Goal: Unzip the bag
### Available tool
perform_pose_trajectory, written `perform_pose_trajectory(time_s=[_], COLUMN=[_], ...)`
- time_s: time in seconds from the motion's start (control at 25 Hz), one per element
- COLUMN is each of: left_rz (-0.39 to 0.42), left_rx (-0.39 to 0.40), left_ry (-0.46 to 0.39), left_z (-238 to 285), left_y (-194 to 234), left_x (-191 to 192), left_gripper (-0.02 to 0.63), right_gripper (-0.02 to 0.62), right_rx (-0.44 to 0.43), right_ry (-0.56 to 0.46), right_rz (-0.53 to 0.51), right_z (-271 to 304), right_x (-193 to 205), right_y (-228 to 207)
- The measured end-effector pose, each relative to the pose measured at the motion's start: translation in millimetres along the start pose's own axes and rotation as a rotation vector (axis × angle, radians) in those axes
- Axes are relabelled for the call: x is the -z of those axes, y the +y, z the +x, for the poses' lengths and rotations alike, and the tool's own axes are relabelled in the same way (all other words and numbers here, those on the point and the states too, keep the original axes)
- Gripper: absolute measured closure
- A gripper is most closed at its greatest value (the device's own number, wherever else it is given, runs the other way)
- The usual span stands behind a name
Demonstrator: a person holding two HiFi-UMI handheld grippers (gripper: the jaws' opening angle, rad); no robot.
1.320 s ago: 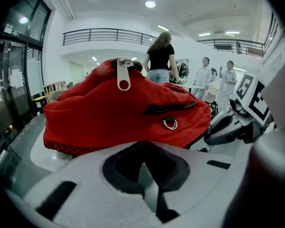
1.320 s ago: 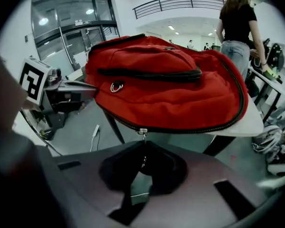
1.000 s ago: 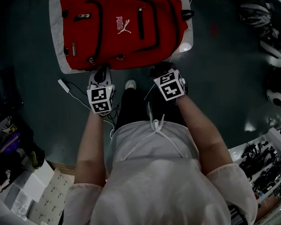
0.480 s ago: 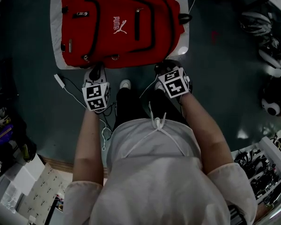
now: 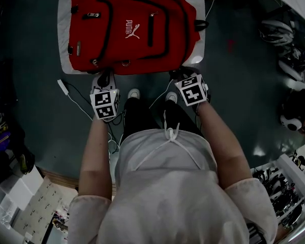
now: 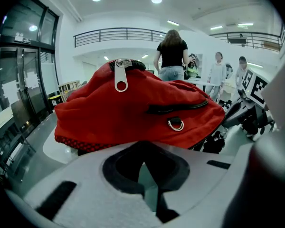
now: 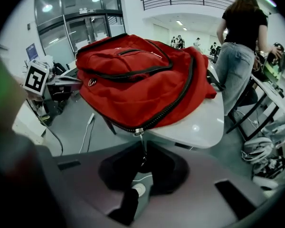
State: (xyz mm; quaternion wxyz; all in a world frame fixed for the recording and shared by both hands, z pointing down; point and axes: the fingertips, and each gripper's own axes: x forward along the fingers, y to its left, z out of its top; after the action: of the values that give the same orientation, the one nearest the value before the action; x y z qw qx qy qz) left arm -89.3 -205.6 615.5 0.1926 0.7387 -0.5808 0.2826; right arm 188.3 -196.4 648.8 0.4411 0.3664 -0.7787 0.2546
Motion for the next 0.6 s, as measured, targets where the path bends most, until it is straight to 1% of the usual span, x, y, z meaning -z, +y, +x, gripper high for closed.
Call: perform_pose_trajectory(time_s=[0.2, 0.32, 0.36, 0.4, 0.44, 0.52, 0.6], left_rz=[-0.004, 0.015, 0.034, 0.050, 0.054, 0.022, -0.030], left_rx=[0.005, 0.022, 0.031, 0.039, 0.044, 0.046, 0.063], left_ry=[0.017, 0.056, 0.074, 0.091, 0.101, 0.086, 0.031], left_z=[1, 3, 2, 1, -2, -10, -19], left_y=[0, -1, -2, -4, -5, -5, -8], left_x=[0, 0, 0, 0, 0, -5, -20], left_gripper=[0.586, 0.586, 0.586, 0.586, 0.586, 0.586, 0.586], right_gripper=[0.558, 0.553, 0.534, 0.501, 0.486, 0.486, 0.488], right_rx=[0.016, 0.062, 0.078, 0.090, 0.101, 0.119, 0.127], right_ry=[-0.002, -0.018, -0.026, -0.035, -0.045, -0.071, -0.112], right_rz=[0.101, 0.120, 0.116, 0.116, 0.121, 0.147, 0.178], right_z=[1, -3, -6, -10, -14, -25, -37], right_x=[1, -4, -6, -8, -10, -16, -25], right_y=[6, 5, 5, 7, 9, 15, 23])
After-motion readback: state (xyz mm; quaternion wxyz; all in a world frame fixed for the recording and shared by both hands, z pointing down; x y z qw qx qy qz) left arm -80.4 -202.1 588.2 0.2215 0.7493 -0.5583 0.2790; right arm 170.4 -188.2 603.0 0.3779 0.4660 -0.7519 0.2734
